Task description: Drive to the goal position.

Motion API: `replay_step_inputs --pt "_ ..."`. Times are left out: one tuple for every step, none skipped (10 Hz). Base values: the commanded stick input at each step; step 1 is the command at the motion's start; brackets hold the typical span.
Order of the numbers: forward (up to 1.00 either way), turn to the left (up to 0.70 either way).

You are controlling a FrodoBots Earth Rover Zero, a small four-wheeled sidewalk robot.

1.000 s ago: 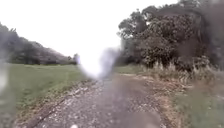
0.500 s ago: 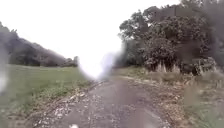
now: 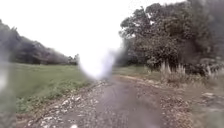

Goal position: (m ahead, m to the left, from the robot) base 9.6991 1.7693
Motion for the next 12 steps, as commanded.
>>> replay_step_inputs --pt "0.70 0.00" --pt "0.70 0.00" --pt "0.70 0.00" --pt "0.70 0.00" --pt "0.70 0.00" --pt "0.70 -0.35" --pt "0.70 -0.35" --pt "0.70 -0.35" --pt "0.70 -0.29" --pt "0.70 -0.05" --pt "0.70 0.00" --pt "0.70 0.00"
